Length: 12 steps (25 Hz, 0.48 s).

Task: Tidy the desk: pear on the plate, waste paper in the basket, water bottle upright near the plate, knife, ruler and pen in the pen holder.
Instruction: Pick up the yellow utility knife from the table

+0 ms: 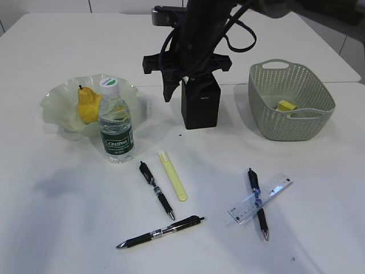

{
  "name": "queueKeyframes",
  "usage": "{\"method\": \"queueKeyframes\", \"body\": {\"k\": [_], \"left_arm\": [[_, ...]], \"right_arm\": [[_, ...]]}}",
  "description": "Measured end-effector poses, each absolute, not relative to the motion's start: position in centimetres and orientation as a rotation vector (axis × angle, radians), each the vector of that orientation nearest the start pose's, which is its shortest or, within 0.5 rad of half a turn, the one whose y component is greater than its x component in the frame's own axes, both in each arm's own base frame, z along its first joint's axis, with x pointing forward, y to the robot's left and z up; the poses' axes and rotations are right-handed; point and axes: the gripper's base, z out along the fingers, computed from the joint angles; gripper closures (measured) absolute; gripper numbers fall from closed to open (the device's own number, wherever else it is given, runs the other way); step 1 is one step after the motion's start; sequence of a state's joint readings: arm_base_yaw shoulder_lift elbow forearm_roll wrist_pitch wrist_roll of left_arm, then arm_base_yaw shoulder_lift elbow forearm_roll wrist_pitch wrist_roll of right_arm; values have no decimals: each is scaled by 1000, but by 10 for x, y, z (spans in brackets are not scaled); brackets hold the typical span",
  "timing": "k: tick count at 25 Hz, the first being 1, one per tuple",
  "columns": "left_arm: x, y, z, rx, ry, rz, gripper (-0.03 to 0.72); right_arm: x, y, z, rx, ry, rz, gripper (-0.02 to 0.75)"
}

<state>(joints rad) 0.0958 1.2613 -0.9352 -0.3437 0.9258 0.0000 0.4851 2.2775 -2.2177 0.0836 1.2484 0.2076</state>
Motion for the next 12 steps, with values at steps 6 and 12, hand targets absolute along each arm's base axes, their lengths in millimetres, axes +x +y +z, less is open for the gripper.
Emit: {"method": "queueKeyframes", "body": {"k": [6,12], "left_arm": [[238,-1,286,-325,2680,-388,240],[238,-1,286,-324,2679,-385,240]], "right_arm": [[434,248,233,-400,2846,269,381],[436,255,204,-411,2901,255,381]]}}
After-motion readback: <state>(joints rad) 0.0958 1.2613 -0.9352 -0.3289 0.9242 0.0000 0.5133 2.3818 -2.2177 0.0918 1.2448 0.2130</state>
